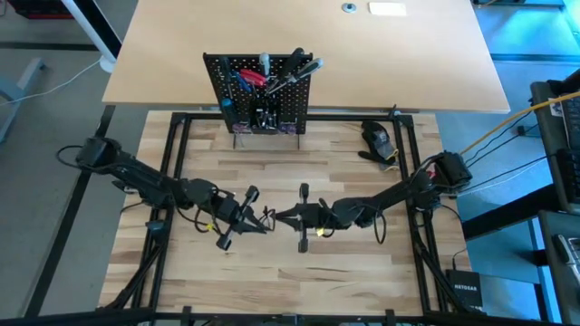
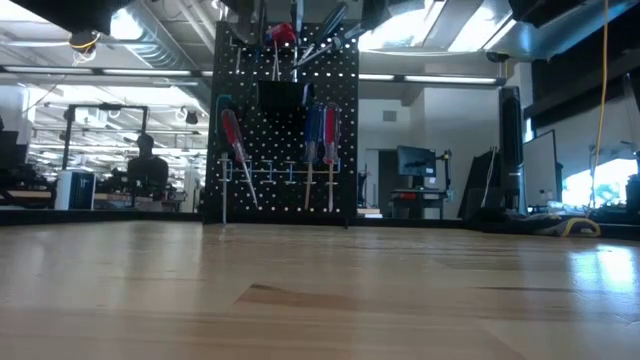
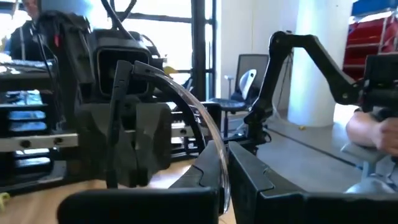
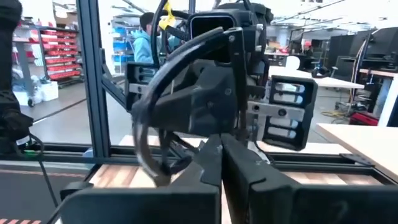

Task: Hang tools onto peg board
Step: Hang the black protective eyewear on the peg board

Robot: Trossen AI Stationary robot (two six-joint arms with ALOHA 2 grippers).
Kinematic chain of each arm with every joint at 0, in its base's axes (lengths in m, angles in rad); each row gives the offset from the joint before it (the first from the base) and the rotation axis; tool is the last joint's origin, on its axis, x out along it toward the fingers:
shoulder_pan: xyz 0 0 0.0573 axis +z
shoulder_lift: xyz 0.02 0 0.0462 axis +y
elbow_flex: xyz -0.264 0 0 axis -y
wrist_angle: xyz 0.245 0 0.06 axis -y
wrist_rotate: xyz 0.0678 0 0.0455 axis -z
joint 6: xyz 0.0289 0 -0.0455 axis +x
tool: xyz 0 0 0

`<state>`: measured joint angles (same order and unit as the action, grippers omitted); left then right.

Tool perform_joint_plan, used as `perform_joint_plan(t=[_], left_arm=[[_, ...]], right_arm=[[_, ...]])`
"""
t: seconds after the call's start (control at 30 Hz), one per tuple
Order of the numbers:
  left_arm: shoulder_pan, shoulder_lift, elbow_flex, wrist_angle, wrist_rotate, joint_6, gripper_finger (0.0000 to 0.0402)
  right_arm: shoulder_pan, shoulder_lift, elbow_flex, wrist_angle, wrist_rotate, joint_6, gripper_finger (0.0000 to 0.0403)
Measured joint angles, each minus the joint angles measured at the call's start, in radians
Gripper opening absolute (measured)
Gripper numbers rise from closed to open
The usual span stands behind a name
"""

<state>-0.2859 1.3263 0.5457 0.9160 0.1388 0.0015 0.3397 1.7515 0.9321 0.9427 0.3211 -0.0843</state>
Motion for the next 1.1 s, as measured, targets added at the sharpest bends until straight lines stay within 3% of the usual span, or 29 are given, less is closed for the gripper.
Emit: perform_joint_plan(t=[0.3, 0.47, 0.67, 0.77, 0.9, 1.1], left_arm=[[0.001, 0.109, 0.0, 0.129, 0.015, -0.047, 0.0004], [0.003, 0.108, 0.0, 0.101, 0.015, -0.054, 0.0003], [0.003, 0.107, 0.0, 0.075, 0.016, -0.058, 0.0006], [0.006, 0.107, 0.0, 0.073, 0.015, -0.058, 0.0004], [0.005, 0.09, 0.0, 0.067, -0.054, -0.076, 0.0005], [-0.011, 0.02, 0.0, -0.027, -0.146, -0.033, 0.0004]], right_arm=[[-0.007, 0.0, 0.0, -0.035, 0.019, -0.002, 0.0005], [0.008, 0.0, 0.0, -0.077, 0.27, -0.09, 0.0005], [0.035, -0.004, -0.001, -0.094, 0.398, -0.21, 0.0005], [0.054, -0.004, -0.001, -0.115, 0.413, -0.251, 0.0005], [0.093, -0.004, -0.001, -0.182, 0.475, -0.295, 0.0011], [0.168, -0.004, -0.001, -0.186, 0.765, -0.434, 0.0018]])
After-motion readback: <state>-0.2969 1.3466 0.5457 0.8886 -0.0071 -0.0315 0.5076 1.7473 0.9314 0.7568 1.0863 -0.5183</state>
